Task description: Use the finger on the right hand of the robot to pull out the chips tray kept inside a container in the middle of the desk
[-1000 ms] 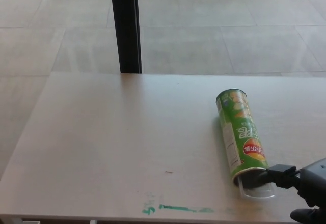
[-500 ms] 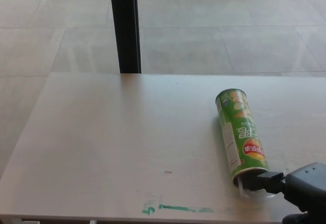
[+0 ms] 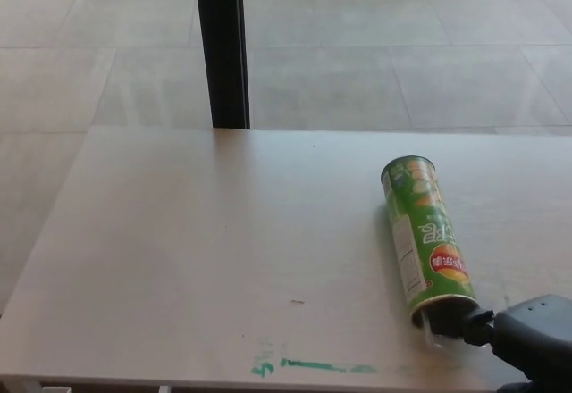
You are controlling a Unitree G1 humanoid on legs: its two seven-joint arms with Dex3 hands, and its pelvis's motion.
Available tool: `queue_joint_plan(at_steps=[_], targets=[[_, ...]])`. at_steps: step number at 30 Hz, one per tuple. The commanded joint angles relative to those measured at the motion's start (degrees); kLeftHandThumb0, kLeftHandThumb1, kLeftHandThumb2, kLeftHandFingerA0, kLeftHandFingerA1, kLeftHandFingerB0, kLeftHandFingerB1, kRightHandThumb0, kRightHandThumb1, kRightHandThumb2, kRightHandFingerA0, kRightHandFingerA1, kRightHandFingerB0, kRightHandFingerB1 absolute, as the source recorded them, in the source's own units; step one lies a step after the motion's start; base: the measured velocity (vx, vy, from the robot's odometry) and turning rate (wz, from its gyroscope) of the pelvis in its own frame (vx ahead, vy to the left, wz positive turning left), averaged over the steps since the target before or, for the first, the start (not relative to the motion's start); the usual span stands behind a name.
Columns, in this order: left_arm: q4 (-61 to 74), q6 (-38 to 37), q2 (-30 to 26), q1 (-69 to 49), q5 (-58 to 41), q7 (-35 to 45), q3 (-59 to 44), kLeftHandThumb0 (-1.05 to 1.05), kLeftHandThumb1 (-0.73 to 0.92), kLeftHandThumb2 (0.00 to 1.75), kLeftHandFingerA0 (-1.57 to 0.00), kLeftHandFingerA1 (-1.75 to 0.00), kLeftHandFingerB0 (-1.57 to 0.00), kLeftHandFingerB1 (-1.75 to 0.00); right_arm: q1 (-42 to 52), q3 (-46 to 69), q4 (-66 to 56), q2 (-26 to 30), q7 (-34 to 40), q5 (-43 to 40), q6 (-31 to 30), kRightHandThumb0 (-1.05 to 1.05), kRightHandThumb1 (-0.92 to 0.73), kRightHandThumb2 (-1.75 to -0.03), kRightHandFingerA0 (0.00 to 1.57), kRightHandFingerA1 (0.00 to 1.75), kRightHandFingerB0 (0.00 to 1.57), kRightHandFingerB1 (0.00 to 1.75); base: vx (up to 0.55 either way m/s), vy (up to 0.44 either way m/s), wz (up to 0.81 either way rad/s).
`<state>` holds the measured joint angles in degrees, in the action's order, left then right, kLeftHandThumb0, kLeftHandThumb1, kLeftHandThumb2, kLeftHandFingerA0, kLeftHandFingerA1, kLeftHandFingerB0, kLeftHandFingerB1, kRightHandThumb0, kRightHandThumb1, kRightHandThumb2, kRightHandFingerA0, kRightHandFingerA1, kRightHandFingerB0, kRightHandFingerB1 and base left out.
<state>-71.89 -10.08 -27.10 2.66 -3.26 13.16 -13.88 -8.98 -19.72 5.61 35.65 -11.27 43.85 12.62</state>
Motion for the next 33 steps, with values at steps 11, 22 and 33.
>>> queue_joint_plan(at_steps=[11, 22, 33], targets=[[-0.3, -1.2, -1.2, -0.2, 0.2, -0.1, -0.4, -0.49, 0.68, 0.60, -0.54, -0.65, -0.44, -0.46, 10.0, 2.4, -8.2, 6.4, -1.4, -0.9, 3.0, -0.24, -0.57, -0.59, 0.84, 1.35, 0.44, 0.38, 0.00, 0.000, 0.00], [-0.1, -1.2, -1.3, -0.4, 0.4, -0.5, -0.1, -0.50, 0.69, 0.61, -0.55, -0.66, -0.44, -0.46, 13.8, 1.9, -10.2, 5.4, -2.6, -0.6, 1.7, -0.23, -0.57, -0.59, 0.86, 1.36, 0.44, 0.38, 0.00, 0.000, 0.00], [-0.7, -0.8, -1.5, 0.1, 0.3, -0.3, -0.2, -0.48, 0.70, 0.61, -0.54, -0.67, -0.44, -0.46, 19.1, 4.0, -13.6, 7.0, -3.6, -2.8, 1.6, -0.22, -0.59, -0.60, 0.77, 1.40, 0.42, 0.39, 0.00, 0.000, 0.00]])
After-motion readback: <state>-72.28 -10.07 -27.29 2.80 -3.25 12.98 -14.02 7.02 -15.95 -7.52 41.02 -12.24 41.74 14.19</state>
